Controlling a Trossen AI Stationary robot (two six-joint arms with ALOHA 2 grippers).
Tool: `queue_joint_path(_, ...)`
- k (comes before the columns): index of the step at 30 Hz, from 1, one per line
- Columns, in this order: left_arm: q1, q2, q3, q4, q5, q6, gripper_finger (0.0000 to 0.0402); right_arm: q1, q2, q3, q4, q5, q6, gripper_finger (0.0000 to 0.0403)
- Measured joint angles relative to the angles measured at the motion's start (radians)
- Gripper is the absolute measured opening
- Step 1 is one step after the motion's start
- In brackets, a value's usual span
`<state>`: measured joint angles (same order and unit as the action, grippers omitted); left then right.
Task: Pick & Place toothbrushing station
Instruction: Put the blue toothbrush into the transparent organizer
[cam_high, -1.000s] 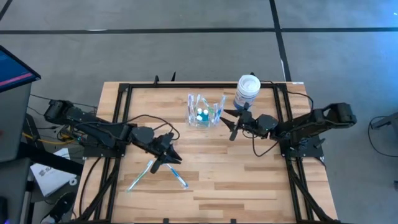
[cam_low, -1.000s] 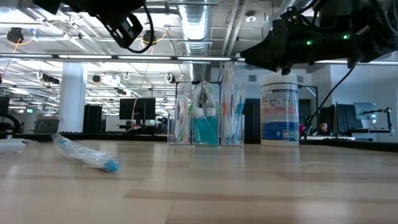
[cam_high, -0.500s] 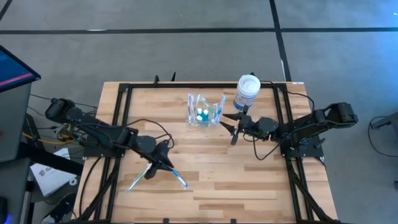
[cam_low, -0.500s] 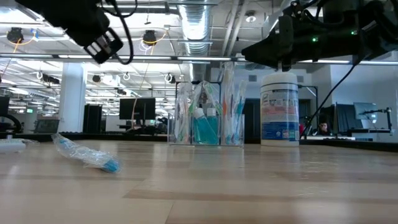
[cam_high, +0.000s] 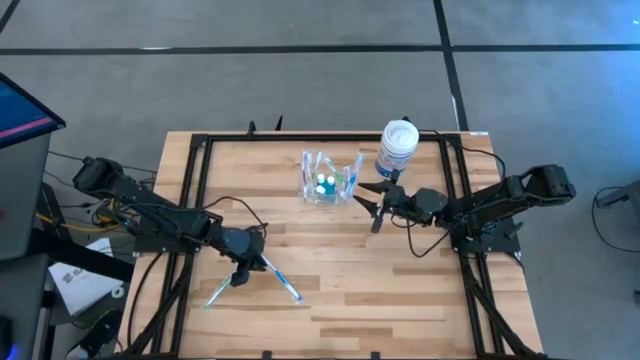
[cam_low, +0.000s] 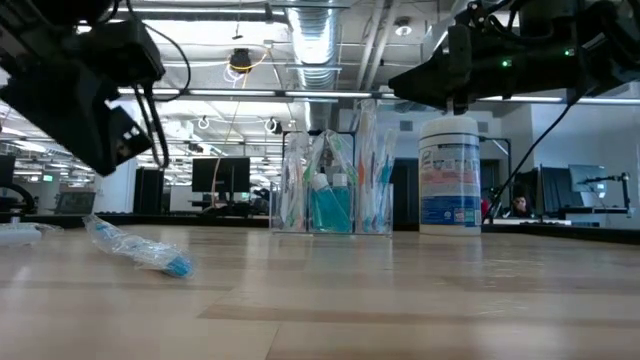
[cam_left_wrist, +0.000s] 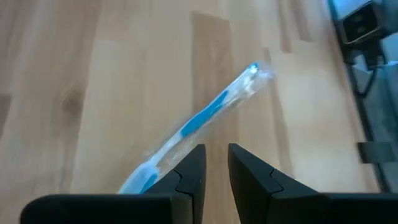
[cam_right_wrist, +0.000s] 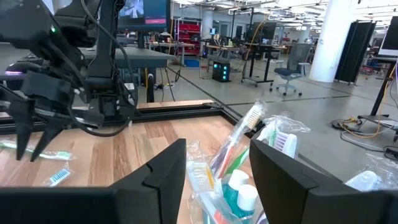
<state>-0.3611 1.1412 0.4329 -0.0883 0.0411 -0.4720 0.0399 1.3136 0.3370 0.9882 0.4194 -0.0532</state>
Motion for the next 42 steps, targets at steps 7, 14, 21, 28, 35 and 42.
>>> queue_joint_path(7,0.000,0.000,-0.030,0.001,-0.048,-0.006,0.0063,0.000,0.000,0.000,0.000,0.000,0.000,0.0167)
queue_joint_path(14,0.000,0.000,-0.037,-0.014,-0.073,0.004,0.0080,0.000,0.000,0.000,0.000,0.000,0.000,0.0165)
queue_joint_path(21,0.009,0.000,-0.037,-0.105,-0.123,0.027,0.0119,0.000,0.000,0.000,0.000,0.000,0.000,0.0166)
queue_joint_path(28,0.009,0.000,-0.037,-0.139,-0.125,0.030,0.0157,0.000,0.000,0.000,0.000,0.000,0.000,0.0165)
queue_joint_path(35,0.009,0.000,-0.037,-0.184,-0.156,0.030,0.0169,0.000,0.001,0.000,0.000,0.000,0.000,0.0165)
queue_joint_path(42,0.009,0.000,-0.037,-0.185,-0.204,0.030,0.0160,0.000,0.001,0.000,-0.001,0.000,0.000,0.0162)
